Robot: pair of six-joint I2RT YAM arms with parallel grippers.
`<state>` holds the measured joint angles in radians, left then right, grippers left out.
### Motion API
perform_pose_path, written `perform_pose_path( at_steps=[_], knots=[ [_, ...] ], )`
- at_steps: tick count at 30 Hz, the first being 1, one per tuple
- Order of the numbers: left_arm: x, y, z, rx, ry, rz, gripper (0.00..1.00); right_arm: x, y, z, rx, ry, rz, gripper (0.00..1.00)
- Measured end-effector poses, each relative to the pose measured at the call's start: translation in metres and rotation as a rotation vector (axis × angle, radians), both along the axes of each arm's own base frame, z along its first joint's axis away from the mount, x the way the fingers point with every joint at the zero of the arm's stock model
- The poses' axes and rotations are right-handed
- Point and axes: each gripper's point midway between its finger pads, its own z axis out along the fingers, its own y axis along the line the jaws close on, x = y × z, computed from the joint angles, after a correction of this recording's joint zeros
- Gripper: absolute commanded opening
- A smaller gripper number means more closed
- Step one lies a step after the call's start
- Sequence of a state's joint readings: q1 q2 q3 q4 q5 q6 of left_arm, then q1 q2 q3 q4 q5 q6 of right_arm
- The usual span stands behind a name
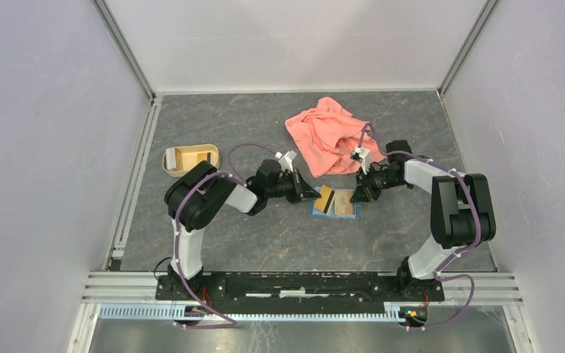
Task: Put the credit cards into the card holder
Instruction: Insert the credit card into the card holder.
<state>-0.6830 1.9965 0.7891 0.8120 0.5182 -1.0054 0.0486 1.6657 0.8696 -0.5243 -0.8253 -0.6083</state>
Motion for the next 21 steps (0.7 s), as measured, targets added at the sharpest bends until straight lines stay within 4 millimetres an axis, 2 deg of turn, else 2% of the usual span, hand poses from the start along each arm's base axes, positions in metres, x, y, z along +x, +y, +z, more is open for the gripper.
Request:
perform_pose_path(
  at_steps=[21],
  knots=[
    [0.0036, -0.0003, -0.0064, 0.036, 0.038, 0.016, 0.02, 0.0024, -0.0011, -0.0001, -0.014, -0.007, -0.001, 0.17]
  ],
)
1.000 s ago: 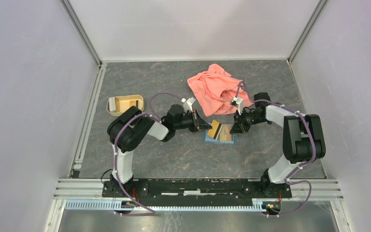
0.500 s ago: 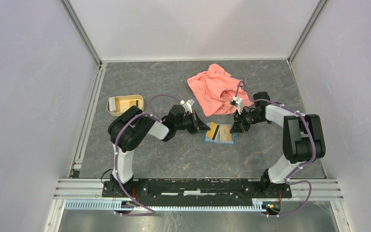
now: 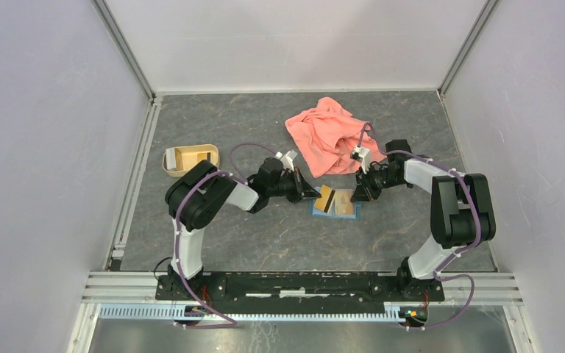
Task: Put the credit cards into the card holder
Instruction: Insert the credit card into the card holder.
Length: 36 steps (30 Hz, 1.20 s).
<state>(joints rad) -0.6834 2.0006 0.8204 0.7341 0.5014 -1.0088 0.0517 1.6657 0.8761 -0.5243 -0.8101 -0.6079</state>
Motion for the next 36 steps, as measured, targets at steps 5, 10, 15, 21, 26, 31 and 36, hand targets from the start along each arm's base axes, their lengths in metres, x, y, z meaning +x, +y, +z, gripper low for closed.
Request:
perform_pose_path(
  at_steps=[5, 10, 15, 21, 26, 31, 36],
  knots=[
    [-0.002, -0.001, -0.001, 0.0, 0.036, 0.011, 0.02, 0.0, 0.0, 0.0, -0.002, 0.0, 0.0, 0.17],
    [-0.006, -0.003, -0.003, 0.001, 0.075, 0.02, 0.02, 0.0, 0.0, 0.0, -0.003, -0.001, 0.001, 0.17],
    [-0.006, -0.008, -0.002, -0.008, 0.097, 0.047, 0.02, 0.0, 0.0, 0.0, -0.006, -0.003, 0.004, 0.17],
    [-0.004, -0.014, 0.001, -0.027, 0.099, 0.095, 0.02, 0.001, 0.0, 0.0, -0.009, -0.005, 0.004, 0.17],
    [-0.006, -0.021, -0.007, -0.047, 0.089, 0.134, 0.02, 0.001, 0.0, 0.0, -0.009, -0.005, 0.005, 0.17],
    [-0.008, -0.024, -0.007, -0.083, 0.076, 0.172, 0.02, 0.0, 0.001, 0.0, -0.009, -0.005, 0.006, 0.17],
    [-0.009, -0.027, -0.005, -0.093, 0.062, 0.199, 0.02, 0.001, 0.001, 0.0, -0.01, -0.007, 0.006, 0.17]
  ],
)
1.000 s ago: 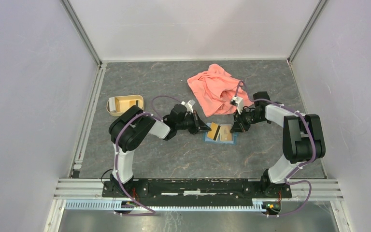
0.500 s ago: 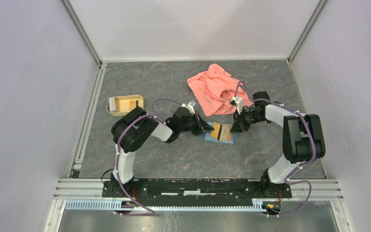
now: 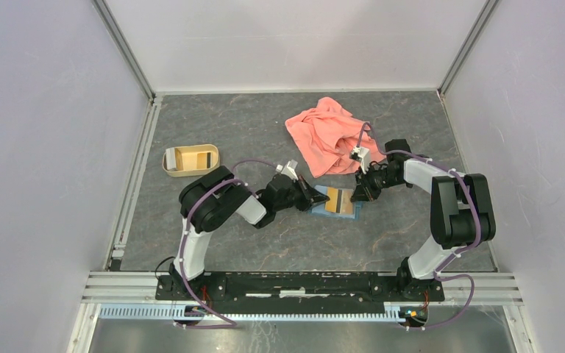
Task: Put the credit cards into the card holder
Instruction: Insert the credit card into the card holder.
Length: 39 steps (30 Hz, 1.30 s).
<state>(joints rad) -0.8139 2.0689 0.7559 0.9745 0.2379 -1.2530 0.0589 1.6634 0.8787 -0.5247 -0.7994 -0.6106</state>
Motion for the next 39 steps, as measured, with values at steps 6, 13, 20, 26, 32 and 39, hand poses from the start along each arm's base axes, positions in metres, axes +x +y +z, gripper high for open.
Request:
perform_pose_path(
  at_steps=[6, 13, 20, 26, 32, 39],
  knots=[
    [-0.007, -0.007, 0.0, 0.002, -0.007, 0.002, 0.05, 0.0, 0.0, 0.0, 0.0, 0.0, 0.0, 0.18],
    [-0.022, -0.017, -0.005, 0.024, 0.004, -0.023, 0.24, 0.0, 0.0, 0.001, 0.003, -0.008, 0.006, 0.19],
    [-0.022, -0.019, 0.002, 0.082, -0.017, -0.032, 0.39, 0.003, -0.001, 0.009, -0.004, -0.056, 0.023, 0.22],
    [-0.021, -0.012, 0.005, 0.167, -0.052, -0.04, 0.39, 0.006, -0.001, 0.019, -0.005, -0.109, 0.036, 0.23],
    [-0.02, -0.011, 0.005, 0.215, -0.074, -0.058, 0.37, 0.008, -0.001, 0.023, -0.007, -0.136, 0.046, 0.23],
    [-0.019, -0.011, 0.003, 0.244, -0.078, -0.071, 0.32, 0.008, -0.002, 0.023, -0.014, -0.141, 0.048, 0.23]
  ],
)
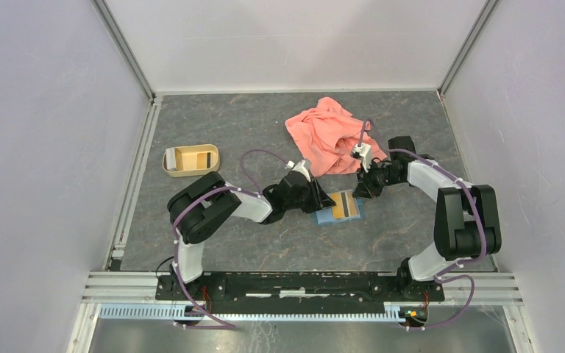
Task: Put the credit cards into the card holder
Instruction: Insert the credit card into the card holder.
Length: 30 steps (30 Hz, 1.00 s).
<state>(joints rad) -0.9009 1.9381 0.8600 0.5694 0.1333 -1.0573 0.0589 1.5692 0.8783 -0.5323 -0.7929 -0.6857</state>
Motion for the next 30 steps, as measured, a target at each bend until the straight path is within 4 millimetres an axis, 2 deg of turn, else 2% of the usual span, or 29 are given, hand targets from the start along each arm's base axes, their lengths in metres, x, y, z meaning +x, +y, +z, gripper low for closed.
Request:
perform_pose_path(
  at_steps=[5, 14, 23, 30],
  knots=[
    [0.0, 0.001, -0.002, 0.019, 0.008, 0.0, 0.22, 0.0, -0.002, -0.001, -0.014, -0.002, -0.005, 0.22],
    [0.001, 0.003, -0.006, 0.05, 0.012, 0.0, 0.13, 0.001, -0.007, -0.005, -0.043, -0.001, -0.018, 0.21],
    [0.001, 0.001, -0.007, 0.062, 0.012, -0.012, 0.11, 0.002, -0.011, -0.008, -0.072, -0.001, -0.032, 0.2],
    [0.003, -0.011, -0.01, 0.048, 0.021, -0.039, 0.12, 0.002, -0.012, -0.009, -0.078, 0.003, -0.034, 0.2]
  ],
)
